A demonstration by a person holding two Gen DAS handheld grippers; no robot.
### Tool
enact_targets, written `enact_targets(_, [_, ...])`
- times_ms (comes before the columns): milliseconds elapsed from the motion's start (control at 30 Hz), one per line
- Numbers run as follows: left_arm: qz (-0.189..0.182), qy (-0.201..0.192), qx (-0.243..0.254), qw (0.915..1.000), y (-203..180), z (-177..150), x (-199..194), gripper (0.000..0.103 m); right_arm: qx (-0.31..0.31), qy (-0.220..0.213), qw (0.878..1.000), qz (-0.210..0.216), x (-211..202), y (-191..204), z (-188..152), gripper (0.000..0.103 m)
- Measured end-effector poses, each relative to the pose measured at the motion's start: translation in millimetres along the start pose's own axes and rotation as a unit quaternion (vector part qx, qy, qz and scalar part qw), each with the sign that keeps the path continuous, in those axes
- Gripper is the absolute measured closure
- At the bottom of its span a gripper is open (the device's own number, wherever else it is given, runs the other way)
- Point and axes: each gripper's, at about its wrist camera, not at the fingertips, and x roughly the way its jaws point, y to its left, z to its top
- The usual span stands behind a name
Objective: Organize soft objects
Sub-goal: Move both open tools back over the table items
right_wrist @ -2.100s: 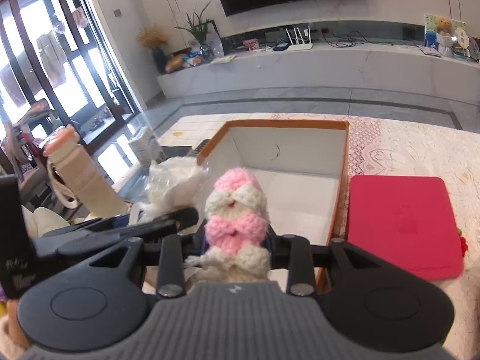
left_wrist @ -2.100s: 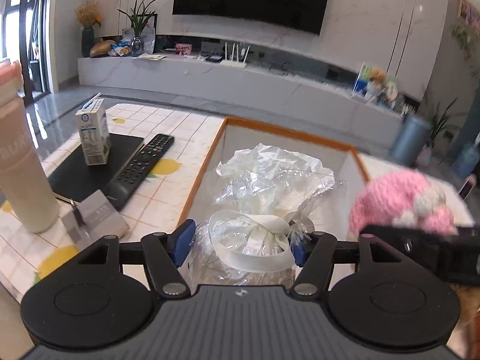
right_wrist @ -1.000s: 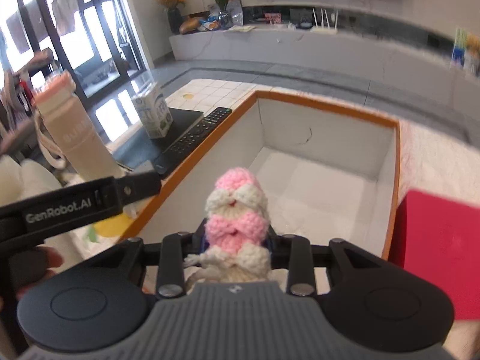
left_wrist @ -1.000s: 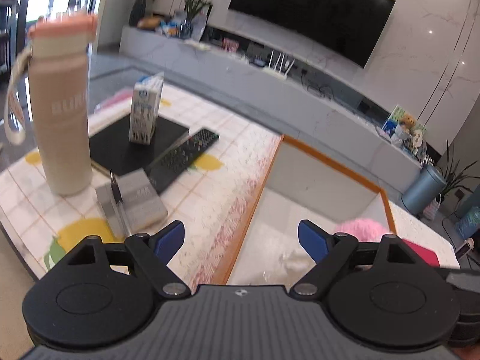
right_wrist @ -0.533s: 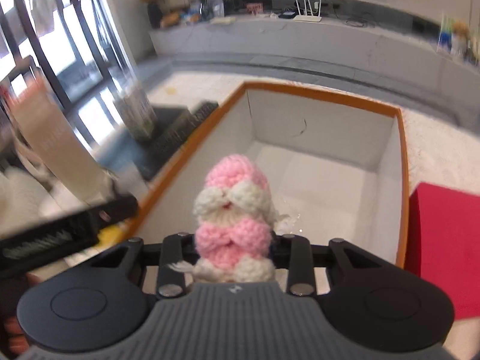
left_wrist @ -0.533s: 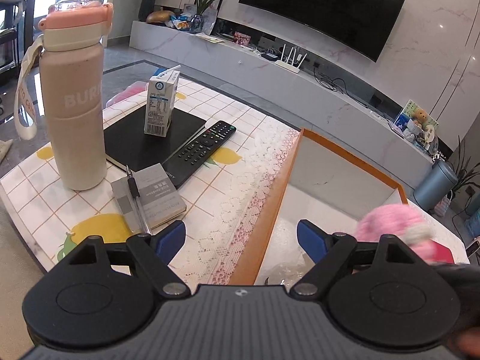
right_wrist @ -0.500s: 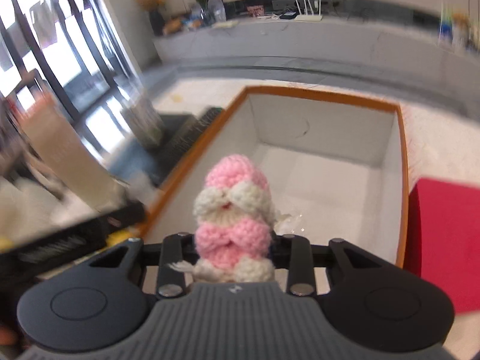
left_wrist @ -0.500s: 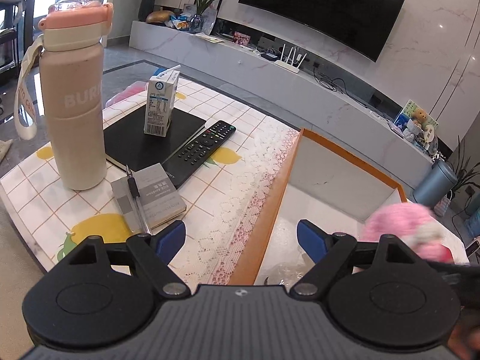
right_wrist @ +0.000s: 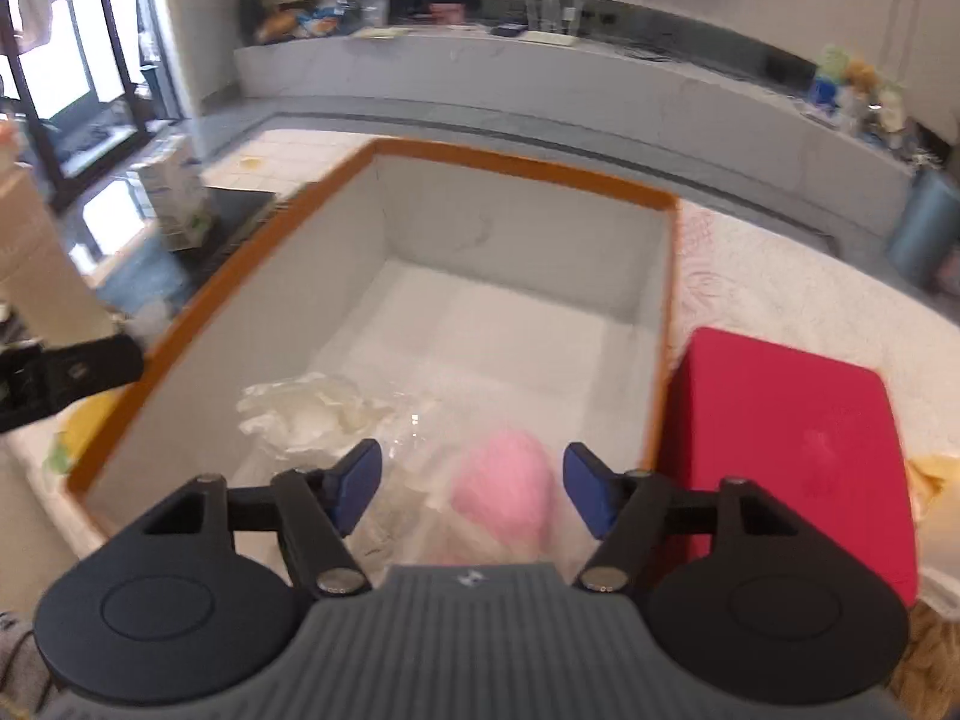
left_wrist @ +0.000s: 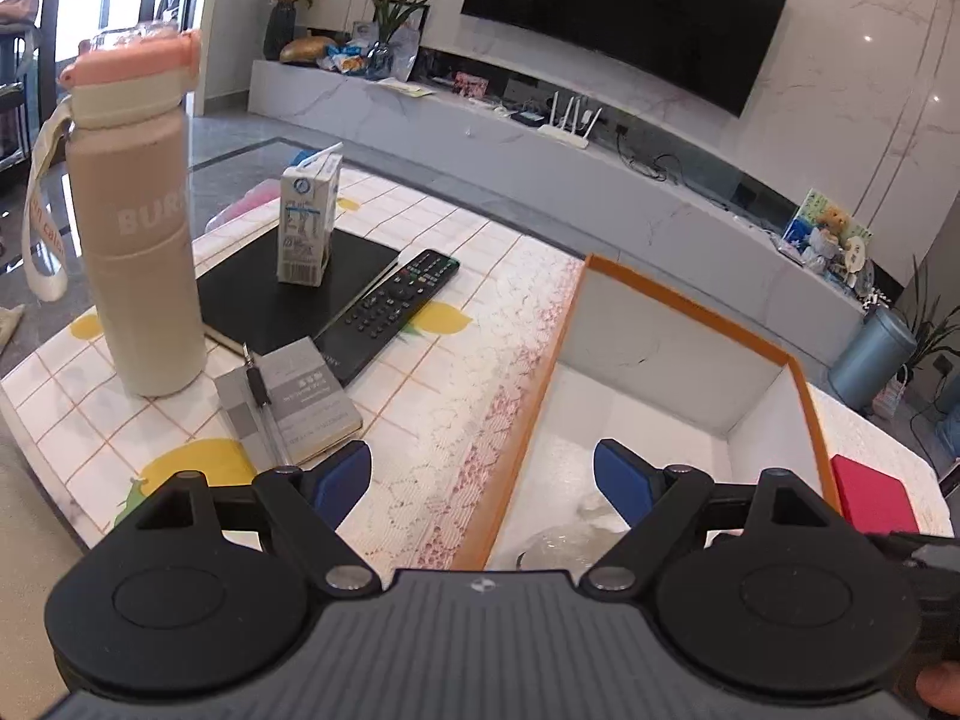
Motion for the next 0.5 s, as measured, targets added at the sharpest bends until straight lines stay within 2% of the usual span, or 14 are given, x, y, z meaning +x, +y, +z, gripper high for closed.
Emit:
enact_targets(67, [0.003,0.004,0.011,0.9999,-4,0,2,0.004,0.013,0.003,1.000,0.017,-4,-5,1,0.028])
enact_targets(133, [0.008,0.004,0.022,0.9997,-7,-2,4,0.004,0.012,-0.006,1.000,0.011,-12,-9,2,0.017])
enact_targets(200, [0.014,0.007,0.029,0.9995,-10,-3,6,0.004,0.010,-0.026,0.999,0.016,-24,-13,2,0.014])
enact_targets(267, [0.015,0.003,0.031,0.9994,-12,-5,5,0.004,0.019,-0.039,0.999,0.031,-35,-19,2,0.006])
enact_targets(400, [0.010,0.000,0.031,0.9995,-17,-5,-4,0.004,0.067,-0.046,0.995,0.058,-57,-39,-2,0.005])
enact_targets(500, [-0.039,0.018,0.043,0.9982,-30,-5,-16,0.004,0.071,-0.054,0.995,0.050,-75,-48,-8,0.005])
